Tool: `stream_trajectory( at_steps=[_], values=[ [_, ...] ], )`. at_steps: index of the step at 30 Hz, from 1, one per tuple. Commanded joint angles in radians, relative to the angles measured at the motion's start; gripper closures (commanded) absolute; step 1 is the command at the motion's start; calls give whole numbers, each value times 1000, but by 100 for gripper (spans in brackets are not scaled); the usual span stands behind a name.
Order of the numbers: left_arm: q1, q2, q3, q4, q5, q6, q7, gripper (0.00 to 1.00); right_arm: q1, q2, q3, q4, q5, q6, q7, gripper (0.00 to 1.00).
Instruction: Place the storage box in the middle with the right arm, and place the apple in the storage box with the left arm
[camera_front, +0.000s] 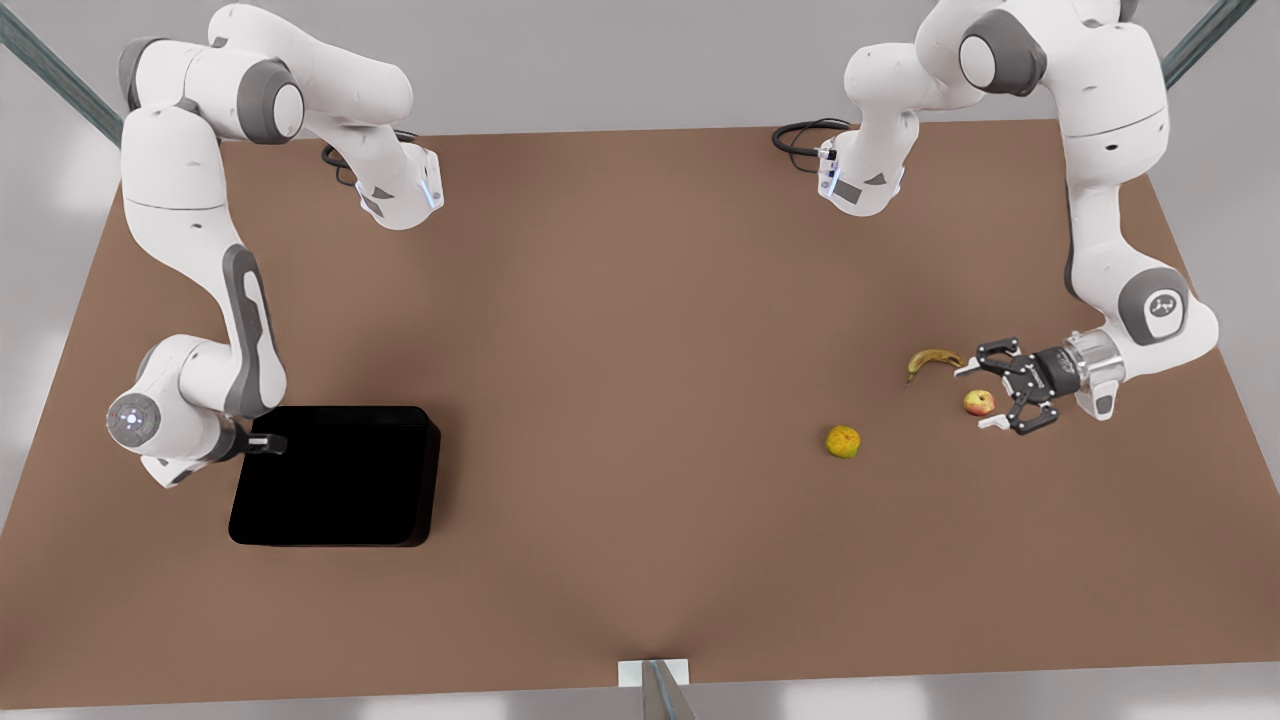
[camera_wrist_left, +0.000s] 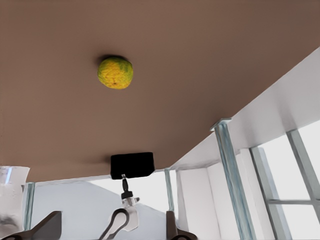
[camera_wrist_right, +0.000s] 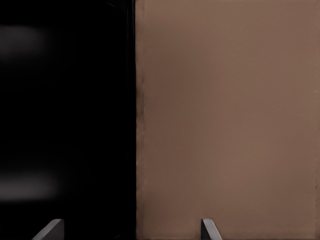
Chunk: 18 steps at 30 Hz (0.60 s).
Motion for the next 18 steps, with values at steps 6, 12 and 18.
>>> stream_trajectory(
  at_steps=[6, 12, 18],
  values=[
    [18, 81, 28, -1, 48, 16, 24, 0, 2, 36, -13, 3, -1, -2, 0, 7],
    [51, 164, 51, 1, 35, 22, 35, 0, 3, 43, -13, 3, -2, -8, -23, 62],
    [137, 293, 46, 36, -37, 28, 167, 0, 3, 42, -13, 6, -4, -21, -46, 73]
  ],
)
